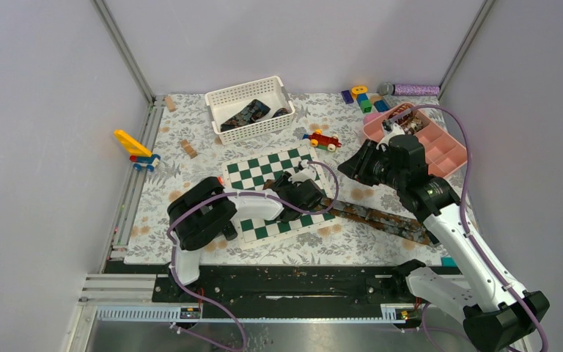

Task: Roll the ties
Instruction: Roll the tie at the center of the board.

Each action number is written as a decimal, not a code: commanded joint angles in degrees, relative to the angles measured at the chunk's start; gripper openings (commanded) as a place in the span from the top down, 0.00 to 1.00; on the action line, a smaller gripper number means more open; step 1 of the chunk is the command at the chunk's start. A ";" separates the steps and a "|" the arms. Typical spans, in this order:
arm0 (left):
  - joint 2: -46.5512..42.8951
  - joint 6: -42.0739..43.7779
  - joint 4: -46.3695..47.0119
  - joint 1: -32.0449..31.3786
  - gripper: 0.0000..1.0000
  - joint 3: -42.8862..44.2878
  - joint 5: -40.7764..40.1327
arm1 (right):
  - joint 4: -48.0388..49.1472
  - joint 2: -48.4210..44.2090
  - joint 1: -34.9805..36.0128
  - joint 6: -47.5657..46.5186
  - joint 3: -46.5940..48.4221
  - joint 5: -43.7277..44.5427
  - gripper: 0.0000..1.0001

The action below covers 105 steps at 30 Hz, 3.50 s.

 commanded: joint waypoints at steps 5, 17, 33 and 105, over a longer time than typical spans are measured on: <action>-0.72 -0.17 0.11 -0.40 0.70 2.26 6.30 | -0.52 -0.96 -0.57 0.19 1.96 0.74 0.63; -2.18 -0.39 -0.52 -0.40 0.63 2.89 12.75 | -0.51 -0.92 -0.61 0.51 1.79 0.71 0.63; -2.79 -1.51 -0.15 0.02 0.59 2.42 14.68 | -0.58 -1.45 -0.60 0.43 1.80 0.82 0.62; -21.13 -34.42 51.41 31.96 0.30 -31.83 60.49 | 24.03 51.95 12.64 7.05 13.62 -15.20 0.73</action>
